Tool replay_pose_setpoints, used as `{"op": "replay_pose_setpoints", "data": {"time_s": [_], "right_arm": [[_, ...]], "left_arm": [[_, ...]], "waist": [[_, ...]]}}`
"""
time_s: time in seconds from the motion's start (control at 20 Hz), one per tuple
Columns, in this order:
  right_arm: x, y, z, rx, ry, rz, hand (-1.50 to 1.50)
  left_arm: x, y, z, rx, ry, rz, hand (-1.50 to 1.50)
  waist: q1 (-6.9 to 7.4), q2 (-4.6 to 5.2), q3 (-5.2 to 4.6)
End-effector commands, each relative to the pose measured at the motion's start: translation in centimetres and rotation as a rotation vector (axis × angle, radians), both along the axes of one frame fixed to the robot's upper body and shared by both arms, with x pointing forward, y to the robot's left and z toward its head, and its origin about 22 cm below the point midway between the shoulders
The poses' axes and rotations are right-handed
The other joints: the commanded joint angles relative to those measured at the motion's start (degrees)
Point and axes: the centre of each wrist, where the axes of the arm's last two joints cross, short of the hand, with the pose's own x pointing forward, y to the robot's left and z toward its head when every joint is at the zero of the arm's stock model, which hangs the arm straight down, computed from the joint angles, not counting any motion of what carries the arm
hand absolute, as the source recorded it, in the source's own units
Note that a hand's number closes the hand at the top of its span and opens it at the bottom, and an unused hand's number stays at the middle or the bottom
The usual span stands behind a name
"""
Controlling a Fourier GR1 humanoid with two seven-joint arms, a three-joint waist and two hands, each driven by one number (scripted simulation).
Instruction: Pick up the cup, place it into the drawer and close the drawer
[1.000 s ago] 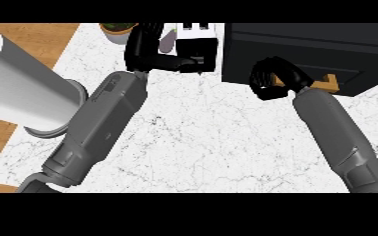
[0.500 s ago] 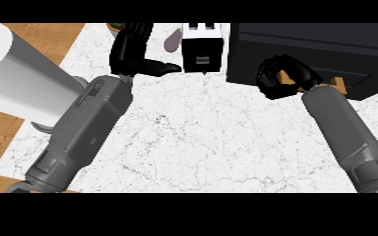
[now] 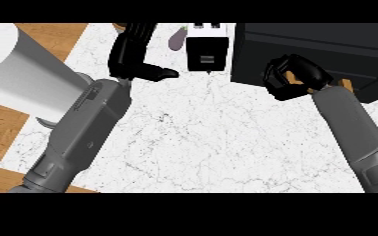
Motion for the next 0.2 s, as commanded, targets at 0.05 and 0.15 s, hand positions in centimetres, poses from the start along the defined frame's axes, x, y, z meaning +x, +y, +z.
{"op": "replay_pose_setpoints", "data": {"time_s": [0.05, 0.15], "right_arm": [[2.77, -3.45, 8.77, -0.06, -0.213, -0.212, 1.5], [2.82, -3.53, 9.38, -0.066, -0.216, -0.207, 1.5]], "left_arm": [[-0.26, 0.75, -0.34, 0.003, 0.007, -0.008, -1.5], [-0.43, 0.72, -0.62, -0.01, 0.005, -0.016, -1.5]], "waist": [[2.31, 0.68, -0.78], [2.05, 0.72, -0.9]]}}
